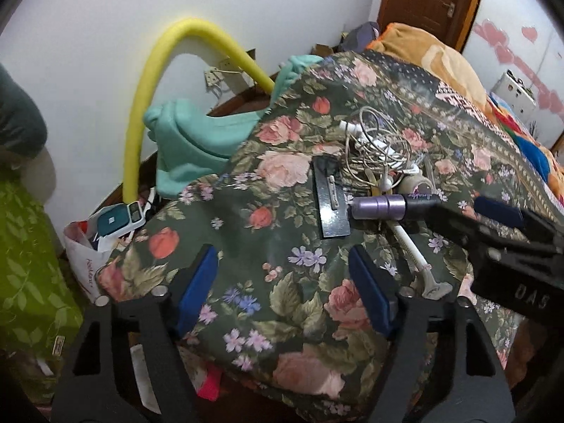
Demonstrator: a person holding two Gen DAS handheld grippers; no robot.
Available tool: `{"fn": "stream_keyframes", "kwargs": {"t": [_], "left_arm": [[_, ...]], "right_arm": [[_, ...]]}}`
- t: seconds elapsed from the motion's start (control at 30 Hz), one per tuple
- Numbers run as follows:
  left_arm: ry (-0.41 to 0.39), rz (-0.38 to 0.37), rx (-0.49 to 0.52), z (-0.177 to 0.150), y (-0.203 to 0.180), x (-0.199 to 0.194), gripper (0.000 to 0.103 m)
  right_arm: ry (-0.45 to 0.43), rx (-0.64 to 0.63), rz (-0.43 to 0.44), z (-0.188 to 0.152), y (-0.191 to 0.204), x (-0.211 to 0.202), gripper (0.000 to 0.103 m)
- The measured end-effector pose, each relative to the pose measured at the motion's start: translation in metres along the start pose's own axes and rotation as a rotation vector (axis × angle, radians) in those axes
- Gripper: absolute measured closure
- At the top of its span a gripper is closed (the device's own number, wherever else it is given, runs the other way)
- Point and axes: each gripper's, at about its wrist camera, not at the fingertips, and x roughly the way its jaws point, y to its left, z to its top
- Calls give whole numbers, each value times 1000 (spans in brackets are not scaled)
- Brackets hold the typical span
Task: Collect trash
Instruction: 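Grasp the black rectangular item with the left tool while the right grasps the purple tube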
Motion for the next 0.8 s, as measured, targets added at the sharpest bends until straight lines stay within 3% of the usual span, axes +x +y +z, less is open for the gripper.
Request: {"fn": "stream_keyframes", "kwargs": {"t": [0.17, 0.33, 0.4, 0.5, 0.73, 0.8], "left_arm": [[20, -32, 20, 3, -7, 15, 36], [44, -76, 25, 8, -14, 27, 44], [42, -88, 33, 10, -18, 30, 44], [43, -87, 42, 12, -24, 39, 44], [31, 16, 73, 15, -35, 57, 50], [6, 13, 69, 15, -35, 57, 64]], "right_arm": [[-5, -60, 25, 12, 1, 16, 23], [28, -153, 98, 19, 3, 27, 45], [52, -179, 106, 18, 2, 32, 62], [87, -178, 144, 16, -3, 36, 75], [97, -219, 104, 3, -11, 26, 79], [105, -216, 108, 3, -14, 25, 80]]}}
